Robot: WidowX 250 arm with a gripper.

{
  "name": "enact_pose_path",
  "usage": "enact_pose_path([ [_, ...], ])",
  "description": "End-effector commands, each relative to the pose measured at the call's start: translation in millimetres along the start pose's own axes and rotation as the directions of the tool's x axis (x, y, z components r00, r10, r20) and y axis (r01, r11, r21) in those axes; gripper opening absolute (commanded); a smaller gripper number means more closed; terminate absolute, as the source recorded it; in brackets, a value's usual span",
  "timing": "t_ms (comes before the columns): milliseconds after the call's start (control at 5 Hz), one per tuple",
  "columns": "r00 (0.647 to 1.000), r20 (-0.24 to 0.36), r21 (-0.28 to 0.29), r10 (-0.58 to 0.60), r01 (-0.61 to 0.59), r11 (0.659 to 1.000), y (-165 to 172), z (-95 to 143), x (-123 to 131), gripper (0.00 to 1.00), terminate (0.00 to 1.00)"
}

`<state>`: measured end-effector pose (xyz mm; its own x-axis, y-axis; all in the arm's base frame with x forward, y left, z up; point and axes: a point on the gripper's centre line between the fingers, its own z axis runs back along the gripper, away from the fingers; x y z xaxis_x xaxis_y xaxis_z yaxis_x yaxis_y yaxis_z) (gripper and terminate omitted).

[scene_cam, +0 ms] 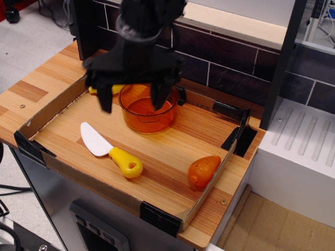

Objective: Put knife in pot

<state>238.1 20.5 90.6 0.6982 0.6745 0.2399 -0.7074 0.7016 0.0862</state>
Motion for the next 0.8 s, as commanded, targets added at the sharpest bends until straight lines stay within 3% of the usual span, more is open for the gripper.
enact_pose_path([
  [0,0.992,-0.035,-0.023,0.119,-0.12,0.993,14.4,-14.2,-17.1,1.0,0.0],
  [600,0.993,-0.024,-0.082,0.113,-0.115,0.99,10.4,-39.3,-20.1,1.0,0.0],
])
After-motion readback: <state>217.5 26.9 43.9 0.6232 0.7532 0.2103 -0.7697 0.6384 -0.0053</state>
